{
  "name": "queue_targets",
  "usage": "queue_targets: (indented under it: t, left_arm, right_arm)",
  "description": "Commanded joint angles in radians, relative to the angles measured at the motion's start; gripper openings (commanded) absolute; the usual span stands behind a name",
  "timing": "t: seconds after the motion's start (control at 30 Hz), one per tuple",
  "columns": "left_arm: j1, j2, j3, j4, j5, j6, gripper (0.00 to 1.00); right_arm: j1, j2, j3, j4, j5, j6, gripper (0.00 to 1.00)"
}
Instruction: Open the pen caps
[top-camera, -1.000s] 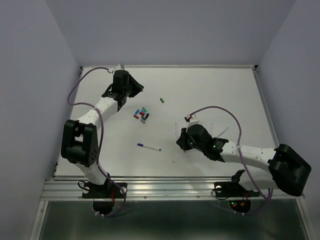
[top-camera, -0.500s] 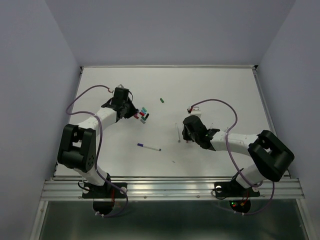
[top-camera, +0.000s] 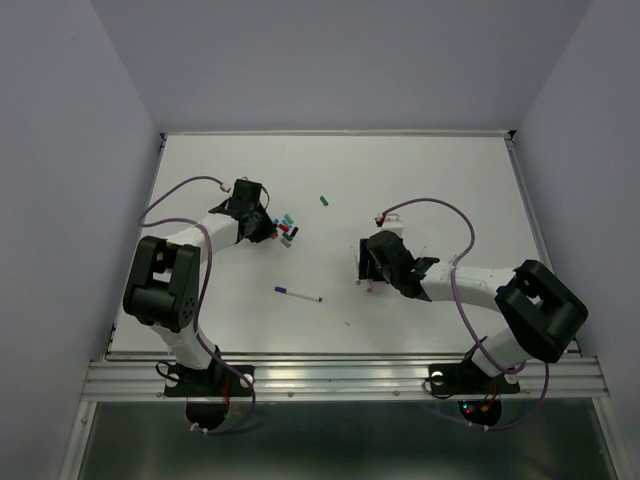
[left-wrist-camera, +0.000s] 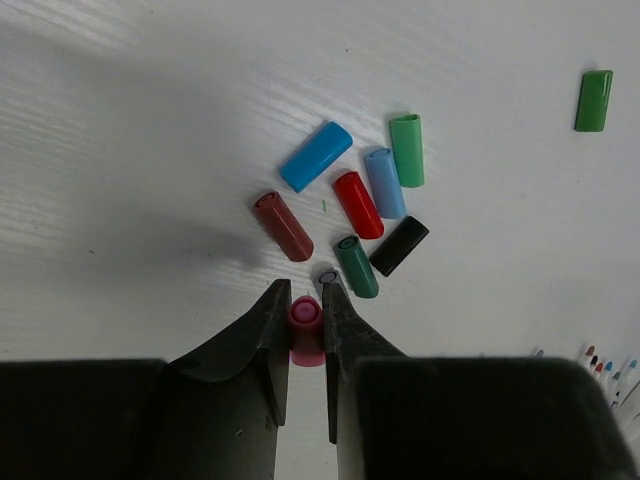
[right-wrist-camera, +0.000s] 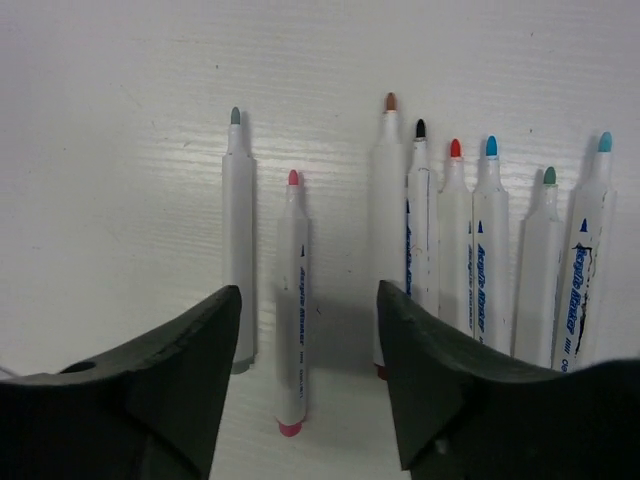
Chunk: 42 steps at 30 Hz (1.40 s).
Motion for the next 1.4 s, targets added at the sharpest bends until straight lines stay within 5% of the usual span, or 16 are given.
queue_targets:
  t: [0.0,0.2,0.27,0.33,0.37,0.9,0.93,0.97,1.07,1.37]
  left_arm:
    - [-0.006,0.005,0.015,-0.006,-0.016,0.011,0.02]
    - [-0.006,0.019,0.012,-0.006,-0.005,0.005,0.09]
    - [-0.006,0.022,0.012,-0.008,-0.002,0.003,0.2]
    - [-0.006,0.026,0.012,-0.008,0.001,0.003,0.2]
    - [-0.006,0.028,0.012,-0.006,0.001,0.005,0.32]
    - [-0.006,-0.007,0.015,-0.029,0.027,0.012,0.43]
    - [-0.004,-0.032,0.023,-0.037,0.023,0.02,0.46]
    - [-0.006,-0.047,0.029,-0.048,-0.006,0.021,0.67]
    - [-0.006,-0.116,0.054,-0.098,-0.072,0.021,0.95]
    - [0.0,-0.287,0.054,-0.157,-0.185,-0.005,0.99]
  right_arm:
    - [-0.006,-0.061,0.029,0.01,0.0,-0.043,0.68]
    - [-0.006,-0.127,-0.01,0.1,-0.187,-0.142,0.91]
    - [-0.006,-0.141,-0.017,0.127,-0.242,-0.167,0.99]
    - [-0.006,-0.158,-0.033,0.168,-0.32,-0.202,1.0]
    - [-0.006,-0.162,-0.037,0.182,-0.343,-0.215,1.0]
    - [0.11,-0.089,0.025,0.194,-0.593,-0.442,1.0]
    - [0.124,-0.08,0.036,0.179,-0.593,-0.483,1.0]
    - [0.153,-0.067,0.05,0.17,-0.595,-0.506,1.0]
    - [0.182,-0.006,0.105,0.153,-0.593,-0.548,1.0]
    - [0.275,0.224,0.283,0.14,-0.48,-0.636,1.0]
